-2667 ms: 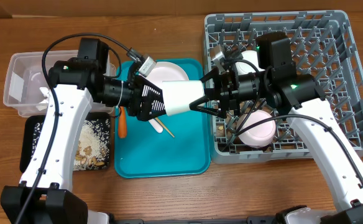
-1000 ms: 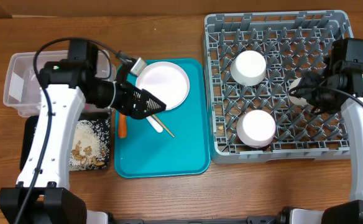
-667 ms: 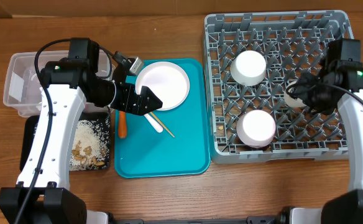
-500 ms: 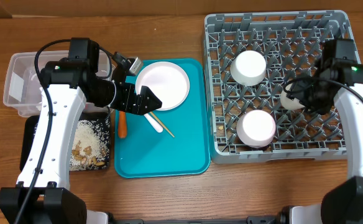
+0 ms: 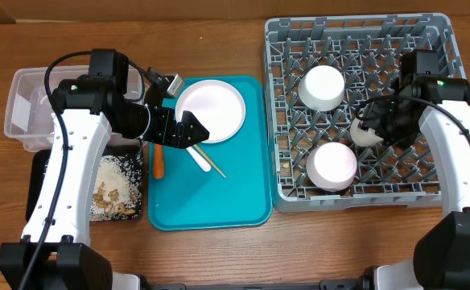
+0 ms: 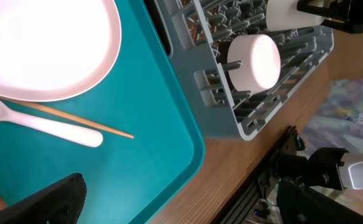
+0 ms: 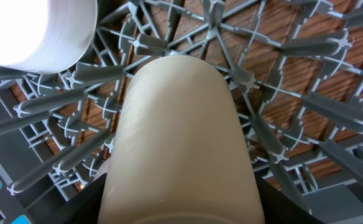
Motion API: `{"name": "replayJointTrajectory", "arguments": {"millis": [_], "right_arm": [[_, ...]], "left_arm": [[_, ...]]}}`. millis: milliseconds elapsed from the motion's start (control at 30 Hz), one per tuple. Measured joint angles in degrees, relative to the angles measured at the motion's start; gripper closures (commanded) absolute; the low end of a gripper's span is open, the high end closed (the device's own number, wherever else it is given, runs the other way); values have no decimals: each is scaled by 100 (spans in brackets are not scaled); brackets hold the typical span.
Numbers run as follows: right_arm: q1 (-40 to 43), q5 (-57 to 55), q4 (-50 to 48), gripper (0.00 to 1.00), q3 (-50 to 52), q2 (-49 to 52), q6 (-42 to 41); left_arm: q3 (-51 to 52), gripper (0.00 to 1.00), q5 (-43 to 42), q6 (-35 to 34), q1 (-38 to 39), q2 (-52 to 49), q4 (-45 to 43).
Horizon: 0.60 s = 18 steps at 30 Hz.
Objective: Sort waste into correct bins and load items into the dishwasher
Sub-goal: 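Lower the cup upright into the rack's right side and release it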
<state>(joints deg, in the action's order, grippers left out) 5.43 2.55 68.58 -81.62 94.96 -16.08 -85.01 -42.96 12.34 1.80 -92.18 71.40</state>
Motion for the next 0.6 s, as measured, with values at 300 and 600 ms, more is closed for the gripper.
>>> {"name": "replayJointTrajectory", "arguments": {"millis": [300, 600], "right_arm": [[0, -2, 0, 86, 0, 4, 0], [0, -2, -17, 85, 0, 81, 2]], "left_arm": [[0, 0, 0, -2, 0, 0, 20], [0, 0, 17, 0, 0, 0, 20]]}}
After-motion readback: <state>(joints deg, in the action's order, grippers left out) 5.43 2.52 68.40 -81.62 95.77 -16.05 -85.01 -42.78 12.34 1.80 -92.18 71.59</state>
